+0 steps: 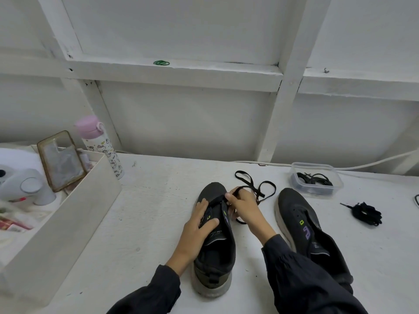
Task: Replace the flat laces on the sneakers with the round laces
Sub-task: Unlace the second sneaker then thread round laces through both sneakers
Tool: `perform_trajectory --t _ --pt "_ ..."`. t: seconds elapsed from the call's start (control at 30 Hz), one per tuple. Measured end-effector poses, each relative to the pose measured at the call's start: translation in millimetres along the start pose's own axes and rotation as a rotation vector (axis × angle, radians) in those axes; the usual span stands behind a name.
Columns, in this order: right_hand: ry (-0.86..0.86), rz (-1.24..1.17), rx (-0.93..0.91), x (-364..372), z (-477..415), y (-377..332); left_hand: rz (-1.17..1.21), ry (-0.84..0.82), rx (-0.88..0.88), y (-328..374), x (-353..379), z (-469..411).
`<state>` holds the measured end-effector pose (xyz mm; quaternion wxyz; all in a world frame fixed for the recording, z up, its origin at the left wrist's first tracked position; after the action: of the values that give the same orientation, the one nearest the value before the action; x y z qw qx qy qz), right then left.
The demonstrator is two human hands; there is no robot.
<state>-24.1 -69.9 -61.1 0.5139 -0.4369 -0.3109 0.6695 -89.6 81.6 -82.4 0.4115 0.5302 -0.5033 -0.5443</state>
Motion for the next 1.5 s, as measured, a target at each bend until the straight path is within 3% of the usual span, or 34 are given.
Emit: perform_trajectory --t 0.17,0.27,0.37,0.73,0.93,1.1,1.23,1.33,1.5 --pt "-0.042 -0.095 -0.071 -2 7 1 -0.041 0.082 0.036 7 -10 -5" --pt "-0.052 -0.176 -0.087 -4 11 6 -0.179 0.168 0.174 21 -21 -15" --pt "-0.01 -0.219 -0.084 -4 11 10 -0.392 0.08 0.295 32 -18 -29" --pt "0.052 -0.15 -0.175 2 8 9 -0.984 -0.131 0.361 47 -6 -52" --pt "0.084 -0.024 -0.152 9 3 11 -0.943 -0.074 0.43 39 -2 -48" --pt "0.069 -0.211 -0.05 2 5 11 -0.592 -0.022 0.372 27 -12 -46" --pt "0.102 -0.203 0.035 -2 10 22 -0.313 0.064 0.305 16 -27 -45" --pt "0.117 -0.21 0.079 0 16 30 -0.357 0.071 0.344 9 -36 -40" --pt "0.135 -0.242 -0.018 16 30 24 -0.463 0.009 0.41 13 -37 -42"
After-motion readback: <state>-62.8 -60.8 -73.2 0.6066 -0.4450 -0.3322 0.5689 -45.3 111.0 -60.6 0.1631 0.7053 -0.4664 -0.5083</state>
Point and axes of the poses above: each hand's wrist, its own z-axis away from the middle knuckle, its own x-axis out of the palm, y = z × x, the point moved 5 cm from there along -z, towards the middle knuckle, and after that the axes turned 13 degrees about x, right-handed, at the moved point
